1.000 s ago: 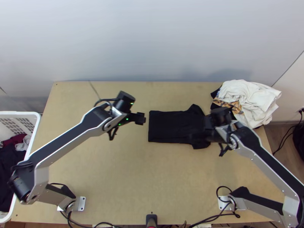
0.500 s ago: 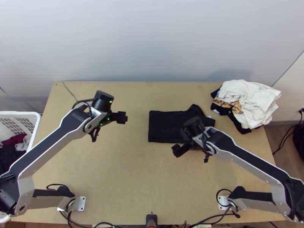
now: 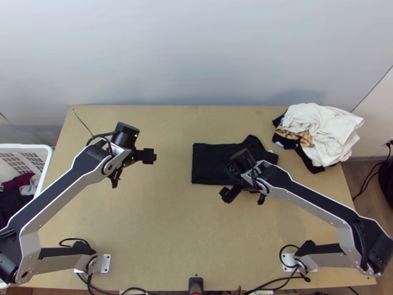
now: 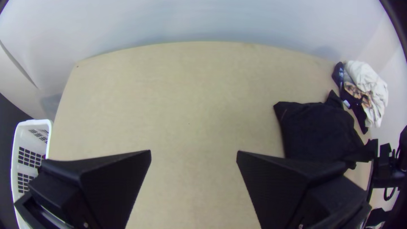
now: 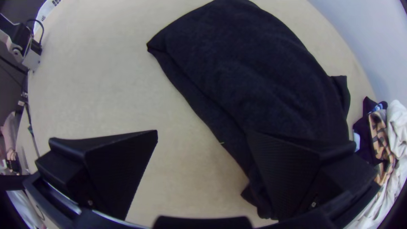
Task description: Fold the t-shirt
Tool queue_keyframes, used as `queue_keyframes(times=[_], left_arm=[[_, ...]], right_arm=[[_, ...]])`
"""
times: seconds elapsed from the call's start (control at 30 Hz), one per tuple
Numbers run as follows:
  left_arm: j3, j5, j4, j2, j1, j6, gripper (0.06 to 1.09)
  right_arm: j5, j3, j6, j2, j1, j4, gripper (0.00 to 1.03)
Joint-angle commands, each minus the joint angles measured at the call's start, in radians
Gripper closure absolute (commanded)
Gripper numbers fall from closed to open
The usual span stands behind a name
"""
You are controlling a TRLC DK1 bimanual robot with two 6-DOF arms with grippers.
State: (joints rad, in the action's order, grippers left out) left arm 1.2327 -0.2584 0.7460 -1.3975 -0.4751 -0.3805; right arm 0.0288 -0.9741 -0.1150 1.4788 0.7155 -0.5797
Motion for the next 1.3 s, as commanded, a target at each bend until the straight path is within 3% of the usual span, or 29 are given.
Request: queue_keyframes(times=[0.0, 0.17, 0.4, 0.67, 0.77, 0.8, 0.87, 0.9, 1.13, 1.27], left_arm=[[-0.016, -0.005, 0.001, 0.006, 0.01, 0.008, 0.1], [-0.013, -0.005, 0.0, -0.003, 0.01, 0.008, 0.1], [-0.019, -0.005, 0.001, 0.002, 0.013, 0.015, 0.1], [-0.018, -0.005, 0.001, 0.006, 0.026, 0.025, 0.1], [-0.016, -0.005, 0.001, 0.008, 0.027, 0.026, 0.1], [-0.015, -0.005, 0.001, 0.008, 0.03, 0.028, 0.1], [-0.016, -0.005, 0.001, 0.008, 0.036, 0.032, 0.1], [-0.016, -0.005, 0.001, 0.008, 0.039, 0.032, 0.1], [-0.013, -0.004, -0.013, -0.001, 0.041, 0.034, 0.1], [-0.015, -0.004, -0.014, 0.0, 0.041, 0.034, 0.1]], right_arm=[[-0.096, 0.026, -0.106, 0.04, -0.014, 0.06, 0.04], [-0.133, 0.061, -0.187, 0.072, -0.008, 0.138, 0.04], [-0.199, 0.043, -0.236, 0.166, -0.014, 0.258, 0.04], [-0.231, -0.04, -0.196, 0.296, -0.014, 0.336, 0.06], [-0.231, -0.044, -0.186, 0.291, 0.004, 0.33, 0.29], [-0.231, -0.035, -0.186, 0.278, 0.012, 0.328, 0.46], [-0.231, -0.02, -0.187, 0.253, 0.029, 0.328, 0.92], [-0.231, -0.018, -0.186, 0.252, 0.029, 0.327, 1.0], [-0.234, -0.005, -0.051, 0.147, 0.021, 0.282, 1.0], [-0.233, -0.066, 0.043, 0.052, 0.021, 0.187, 1.0]])
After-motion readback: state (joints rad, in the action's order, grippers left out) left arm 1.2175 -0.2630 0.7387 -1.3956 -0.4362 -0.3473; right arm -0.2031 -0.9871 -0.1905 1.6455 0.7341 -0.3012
